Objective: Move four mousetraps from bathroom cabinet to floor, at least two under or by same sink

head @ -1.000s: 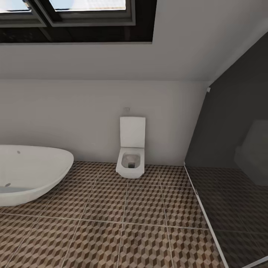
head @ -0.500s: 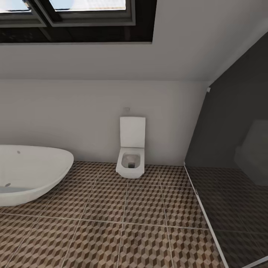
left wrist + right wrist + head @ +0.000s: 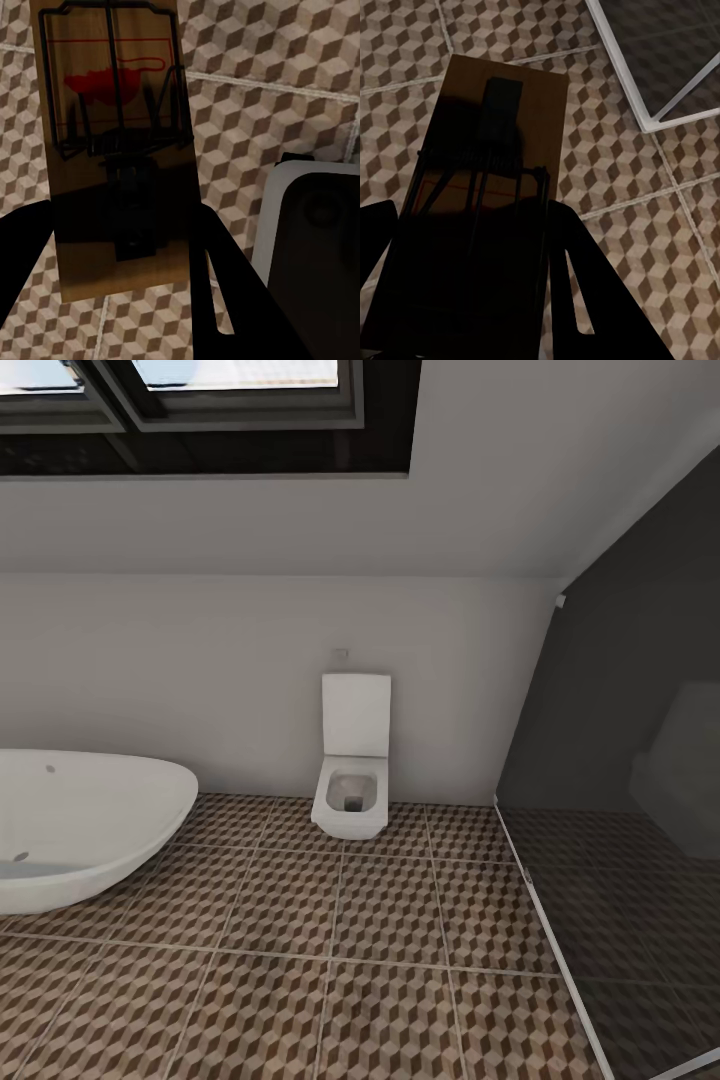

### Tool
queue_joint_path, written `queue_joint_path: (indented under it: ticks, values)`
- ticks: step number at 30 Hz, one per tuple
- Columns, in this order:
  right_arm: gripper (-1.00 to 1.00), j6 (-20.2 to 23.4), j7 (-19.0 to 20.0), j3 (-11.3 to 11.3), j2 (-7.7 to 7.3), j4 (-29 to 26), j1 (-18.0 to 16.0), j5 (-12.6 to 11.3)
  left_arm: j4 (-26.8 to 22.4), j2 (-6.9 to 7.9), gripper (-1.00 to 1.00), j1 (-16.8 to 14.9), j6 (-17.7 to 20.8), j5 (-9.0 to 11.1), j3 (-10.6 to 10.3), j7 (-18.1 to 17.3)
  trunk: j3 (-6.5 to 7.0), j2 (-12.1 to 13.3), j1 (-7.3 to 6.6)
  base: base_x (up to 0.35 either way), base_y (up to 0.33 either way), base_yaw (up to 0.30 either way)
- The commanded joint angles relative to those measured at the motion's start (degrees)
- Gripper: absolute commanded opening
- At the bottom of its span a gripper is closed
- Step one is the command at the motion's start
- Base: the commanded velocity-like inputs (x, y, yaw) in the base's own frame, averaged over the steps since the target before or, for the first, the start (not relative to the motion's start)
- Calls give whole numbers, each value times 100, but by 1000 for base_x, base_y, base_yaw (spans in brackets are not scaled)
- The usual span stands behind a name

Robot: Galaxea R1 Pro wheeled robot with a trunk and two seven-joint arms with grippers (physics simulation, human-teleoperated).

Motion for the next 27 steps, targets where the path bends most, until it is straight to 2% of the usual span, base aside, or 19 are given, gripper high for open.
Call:
queue_joint_path:
  ticks: [1, 27]
  values:
    - [-100, -9, -49, 51, -1, -3, -3, -13, 14, -3, -100, -7, -20, -13, -40, 34, -11, -11, 3, 0, 0, 0]
    - [-100, -9, -49, 51, -1, -1, -3, -13, 14, -3, -100, -7, -20, -13, -40, 34, -11, -11, 3, 0, 0, 0]
